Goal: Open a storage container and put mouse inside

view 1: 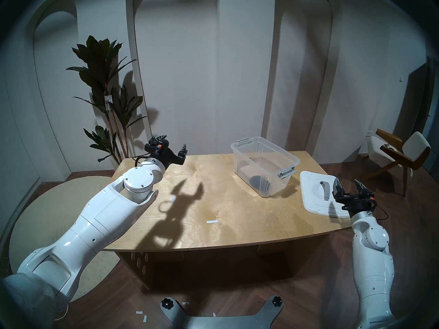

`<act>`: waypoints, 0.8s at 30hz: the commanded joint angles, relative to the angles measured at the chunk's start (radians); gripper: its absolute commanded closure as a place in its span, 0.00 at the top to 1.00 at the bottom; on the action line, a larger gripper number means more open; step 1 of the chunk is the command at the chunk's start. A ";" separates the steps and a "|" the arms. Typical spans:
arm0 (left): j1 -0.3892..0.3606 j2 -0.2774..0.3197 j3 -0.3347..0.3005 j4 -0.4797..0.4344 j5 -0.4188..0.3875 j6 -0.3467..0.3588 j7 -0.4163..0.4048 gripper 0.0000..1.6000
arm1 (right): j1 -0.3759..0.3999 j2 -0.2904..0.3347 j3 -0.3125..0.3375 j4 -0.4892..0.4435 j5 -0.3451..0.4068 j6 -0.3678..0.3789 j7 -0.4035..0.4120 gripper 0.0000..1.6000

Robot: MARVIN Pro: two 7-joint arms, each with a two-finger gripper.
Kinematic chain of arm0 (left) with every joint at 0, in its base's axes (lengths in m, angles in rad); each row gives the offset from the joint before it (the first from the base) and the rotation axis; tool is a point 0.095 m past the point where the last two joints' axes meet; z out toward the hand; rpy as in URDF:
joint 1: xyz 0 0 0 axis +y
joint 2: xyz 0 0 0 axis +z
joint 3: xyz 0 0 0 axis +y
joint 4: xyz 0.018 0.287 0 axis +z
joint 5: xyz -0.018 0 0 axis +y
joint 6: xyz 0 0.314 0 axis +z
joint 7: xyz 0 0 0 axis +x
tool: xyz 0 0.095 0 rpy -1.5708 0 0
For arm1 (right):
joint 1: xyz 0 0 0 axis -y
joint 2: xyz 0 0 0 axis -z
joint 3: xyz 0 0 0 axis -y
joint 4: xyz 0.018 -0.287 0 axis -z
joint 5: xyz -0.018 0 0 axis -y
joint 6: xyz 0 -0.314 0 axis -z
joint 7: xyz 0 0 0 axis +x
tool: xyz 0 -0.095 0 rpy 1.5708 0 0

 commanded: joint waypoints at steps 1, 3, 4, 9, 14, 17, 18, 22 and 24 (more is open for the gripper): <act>0.004 0.046 -0.035 -0.108 -0.038 0.118 0.026 1.00 | -0.001 -0.002 0.000 -0.030 -0.003 -0.006 -0.004 1.00; 0.006 0.047 -0.039 -0.117 -0.045 0.141 0.034 1.00 | -0.002 -0.003 0.000 -0.032 -0.003 -0.005 -0.004 1.00; 0.006 0.047 -0.038 -0.117 -0.045 0.147 0.033 1.00 | -0.002 -0.003 0.000 -0.032 -0.003 -0.005 -0.005 1.00; 0.007 0.045 -0.034 -0.119 -0.038 0.150 0.046 1.00 | -0.003 -0.003 0.000 -0.033 -0.003 -0.004 -0.006 1.00; 0.005 0.046 -0.030 -0.123 -0.040 0.158 0.055 1.00 | -0.003 -0.002 -0.001 -0.034 -0.003 -0.004 -0.007 1.00; 0.004 0.047 -0.030 -0.123 -0.040 0.160 0.057 1.00 | -0.003 -0.002 -0.001 -0.034 -0.003 -0.004 -0.008 1.00; 0.004 0.047 -0.029 -0.124 -0.040 0.160 0.057 1.00 | -0.004 -0.002 -0.001 -0.034 -0.003 -0.004 -0.008 1.00; 0.004 0.047 -0.029 -0.124 -0.040 0.160 0.058 1.00 | -0.004 -0.002 -0.001 -0.034 -0.003 -0.004 -0.008 1.00; 0.004 0.047 -0.028 -0.124 -0.040 0.160 0.059 1.00 | -0.004 -0.002 -0.001 -0.034 -0.002 -0.004 -0.009 1.00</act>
